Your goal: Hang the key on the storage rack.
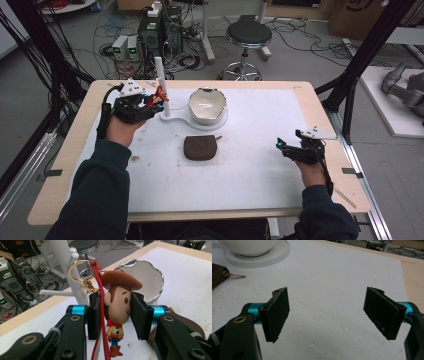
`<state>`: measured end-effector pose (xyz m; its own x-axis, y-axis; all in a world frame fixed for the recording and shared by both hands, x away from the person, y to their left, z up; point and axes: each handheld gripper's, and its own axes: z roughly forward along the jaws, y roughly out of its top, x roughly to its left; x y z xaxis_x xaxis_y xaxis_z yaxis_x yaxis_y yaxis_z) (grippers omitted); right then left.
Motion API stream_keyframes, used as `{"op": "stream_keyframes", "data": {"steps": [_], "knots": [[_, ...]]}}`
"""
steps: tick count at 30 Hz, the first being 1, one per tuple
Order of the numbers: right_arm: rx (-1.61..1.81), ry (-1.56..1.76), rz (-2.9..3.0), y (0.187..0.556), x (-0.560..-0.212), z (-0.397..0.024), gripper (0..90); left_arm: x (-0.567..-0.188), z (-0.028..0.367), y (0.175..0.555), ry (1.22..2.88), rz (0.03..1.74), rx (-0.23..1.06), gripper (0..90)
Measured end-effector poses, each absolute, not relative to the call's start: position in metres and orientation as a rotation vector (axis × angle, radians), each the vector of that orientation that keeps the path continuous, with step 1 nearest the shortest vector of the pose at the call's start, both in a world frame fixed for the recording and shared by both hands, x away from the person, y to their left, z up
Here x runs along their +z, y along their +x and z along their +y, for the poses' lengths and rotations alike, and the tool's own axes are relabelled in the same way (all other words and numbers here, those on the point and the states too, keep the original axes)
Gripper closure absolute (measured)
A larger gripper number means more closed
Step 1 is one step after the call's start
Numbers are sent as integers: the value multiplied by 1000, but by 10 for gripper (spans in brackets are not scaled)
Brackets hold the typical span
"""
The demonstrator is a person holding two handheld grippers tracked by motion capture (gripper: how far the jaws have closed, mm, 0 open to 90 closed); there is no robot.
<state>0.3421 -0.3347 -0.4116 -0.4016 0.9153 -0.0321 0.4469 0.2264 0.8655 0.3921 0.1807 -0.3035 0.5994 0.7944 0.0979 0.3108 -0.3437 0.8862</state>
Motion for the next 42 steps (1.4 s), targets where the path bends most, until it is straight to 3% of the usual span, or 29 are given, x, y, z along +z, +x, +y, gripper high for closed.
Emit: {"op": "stream_keyframes", "data": {"steps": [12,26,30,34,38,42], "knots": [[1102,1243,1952,342,-412,-335,211,-288,174,408,1948,912,661,614],[1102,1240,1954,342,-412,-335,211,-317,179,419,1898,976,636,603],[1101,1240,1953,342,-412,-335,211,-327,187,414,1847,1009,629,457],[1100,1242,1956,342,-412,-335,211,-342,203,401,1761,1040,594,388],[1096,1237,1955,342,-412,-335,211,-360,219,384,1669,1047,598,260],[1086,1234,1959,343,-412,-332,211,-384,236,366,1606,980,604,189]]}}
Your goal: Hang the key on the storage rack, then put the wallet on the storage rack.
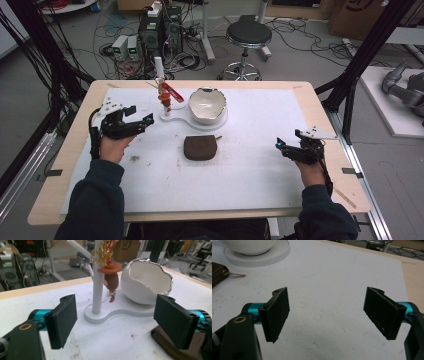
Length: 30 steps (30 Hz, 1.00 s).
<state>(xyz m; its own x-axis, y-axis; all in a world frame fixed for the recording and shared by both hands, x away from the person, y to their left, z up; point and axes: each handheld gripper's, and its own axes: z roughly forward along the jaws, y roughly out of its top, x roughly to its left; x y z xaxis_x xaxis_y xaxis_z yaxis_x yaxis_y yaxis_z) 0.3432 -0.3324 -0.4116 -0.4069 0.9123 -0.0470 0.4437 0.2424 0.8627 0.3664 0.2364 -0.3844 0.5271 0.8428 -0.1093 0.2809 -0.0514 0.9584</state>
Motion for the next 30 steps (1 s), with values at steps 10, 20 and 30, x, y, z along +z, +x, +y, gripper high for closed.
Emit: {"op": "stream_keyframes", "data": {"steps": [10,20,30], "knots": [[1068,1240,1964,345,-412,-328,211,-406,259,349,1539,958,619,185],[1068,1227,1973,342,-411,-327,211,-406,253,345,1547,953,621,190],[1085,1219,1987,342,-411,-325,211,-408,249,342,1565,947,596,191]]}}
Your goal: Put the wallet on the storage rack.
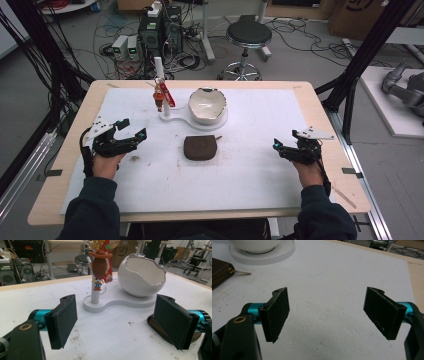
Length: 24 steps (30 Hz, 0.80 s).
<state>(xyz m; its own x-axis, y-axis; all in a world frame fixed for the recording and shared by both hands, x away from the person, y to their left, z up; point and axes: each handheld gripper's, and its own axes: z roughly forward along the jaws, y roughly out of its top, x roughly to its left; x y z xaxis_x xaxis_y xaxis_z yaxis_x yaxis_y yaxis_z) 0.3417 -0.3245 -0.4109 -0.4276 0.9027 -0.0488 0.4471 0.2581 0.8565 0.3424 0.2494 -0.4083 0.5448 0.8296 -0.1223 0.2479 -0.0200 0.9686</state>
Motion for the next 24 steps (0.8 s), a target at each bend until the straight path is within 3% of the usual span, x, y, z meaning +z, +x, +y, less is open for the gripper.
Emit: {"op": "stream_keyframes", "data": {"steps": [8,17,24], "knots": [[1102,1218,2007,341,-412,-323,211,-413,235,346,1598,936,496,191],[1109,1193,2042,342,-414,-320,211,-421,185,358,1734,859,309,204],[1134,1199,2051,346,-414,-318,211,-427,154,373,1814,877,238,203]]}}
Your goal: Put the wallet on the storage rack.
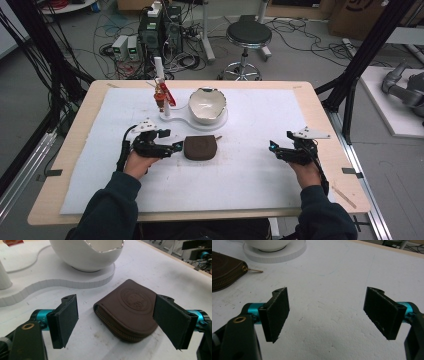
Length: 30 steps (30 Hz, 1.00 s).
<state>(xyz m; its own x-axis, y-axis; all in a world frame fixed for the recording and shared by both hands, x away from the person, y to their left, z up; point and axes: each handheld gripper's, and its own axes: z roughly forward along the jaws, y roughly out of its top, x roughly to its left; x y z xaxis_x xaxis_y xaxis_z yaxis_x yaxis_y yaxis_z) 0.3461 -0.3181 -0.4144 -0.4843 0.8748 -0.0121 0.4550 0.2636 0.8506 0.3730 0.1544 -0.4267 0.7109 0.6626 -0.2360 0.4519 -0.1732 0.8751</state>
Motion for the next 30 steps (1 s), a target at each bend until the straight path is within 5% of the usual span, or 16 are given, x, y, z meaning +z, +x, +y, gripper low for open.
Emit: {"op": "stream_keyframes", "data": {"steps": [16,30], "knots": [[1199,1063,2174,366,-411,-281,211,-453,125,405,1905,998,50,195],[1237,1049,2238,367,-414,-276,211,-454,121,404,1924,926,-38,256]]}}
